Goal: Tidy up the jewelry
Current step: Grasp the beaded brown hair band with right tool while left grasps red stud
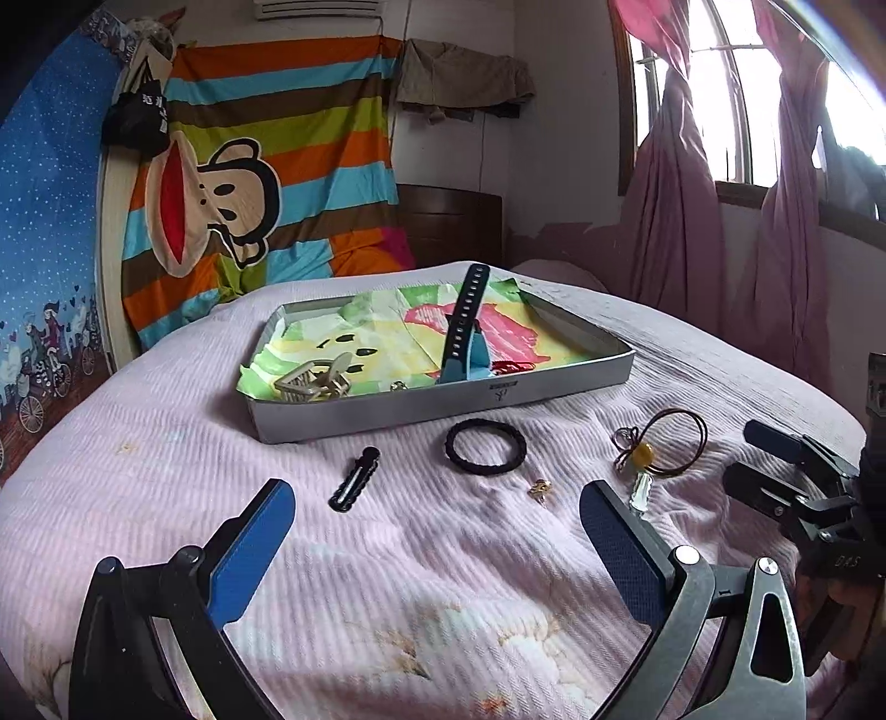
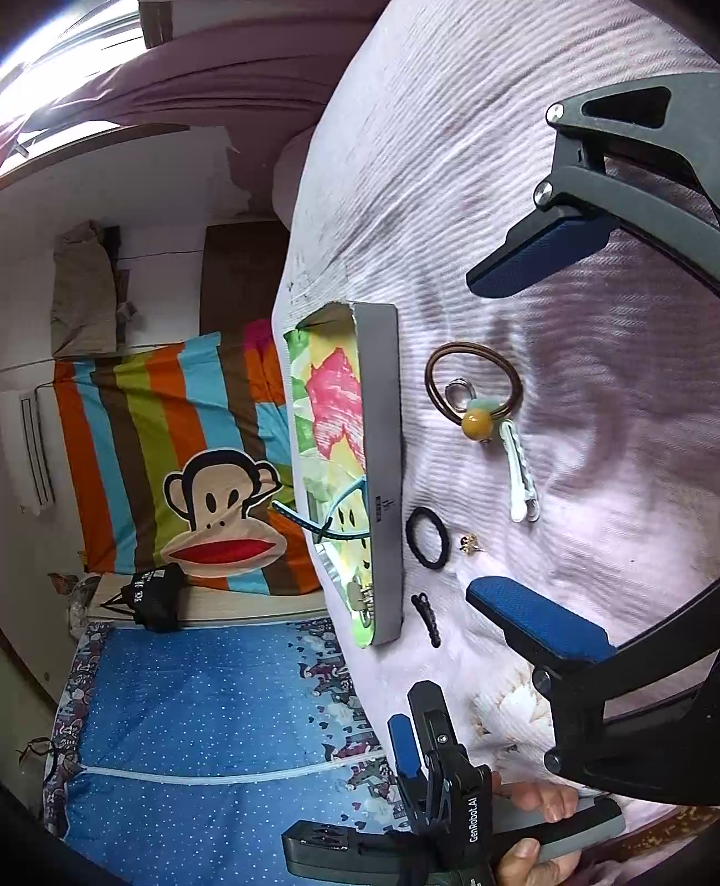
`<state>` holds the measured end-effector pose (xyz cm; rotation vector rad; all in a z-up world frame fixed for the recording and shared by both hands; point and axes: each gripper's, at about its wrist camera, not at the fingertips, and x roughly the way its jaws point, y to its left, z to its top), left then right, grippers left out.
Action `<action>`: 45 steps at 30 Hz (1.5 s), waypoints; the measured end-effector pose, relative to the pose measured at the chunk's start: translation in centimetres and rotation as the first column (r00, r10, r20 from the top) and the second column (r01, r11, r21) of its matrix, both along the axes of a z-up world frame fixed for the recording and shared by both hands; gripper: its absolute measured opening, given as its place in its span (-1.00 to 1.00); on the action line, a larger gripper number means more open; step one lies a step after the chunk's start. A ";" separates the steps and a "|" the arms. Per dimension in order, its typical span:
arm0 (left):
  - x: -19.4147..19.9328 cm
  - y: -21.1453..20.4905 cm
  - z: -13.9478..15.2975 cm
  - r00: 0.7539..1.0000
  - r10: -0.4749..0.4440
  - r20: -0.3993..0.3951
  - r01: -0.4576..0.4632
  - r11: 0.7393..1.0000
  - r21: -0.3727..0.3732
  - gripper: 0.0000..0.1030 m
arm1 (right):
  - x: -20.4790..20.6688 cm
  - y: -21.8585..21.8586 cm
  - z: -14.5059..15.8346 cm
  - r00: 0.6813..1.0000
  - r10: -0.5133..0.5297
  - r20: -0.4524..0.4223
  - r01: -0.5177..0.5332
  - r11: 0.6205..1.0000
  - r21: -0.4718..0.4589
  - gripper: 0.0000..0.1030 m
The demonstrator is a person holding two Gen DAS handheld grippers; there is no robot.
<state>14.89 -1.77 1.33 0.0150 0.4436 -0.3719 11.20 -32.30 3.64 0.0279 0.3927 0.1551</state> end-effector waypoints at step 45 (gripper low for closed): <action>6.6 -4.3 -1.6 0.925 -0.115 -0.361 0.058 0.985 -0.165 -0.76 | 5.4 1.5 0.0 0.993 -0.022 -0.116 0.021 1.000 -0.012 -0.92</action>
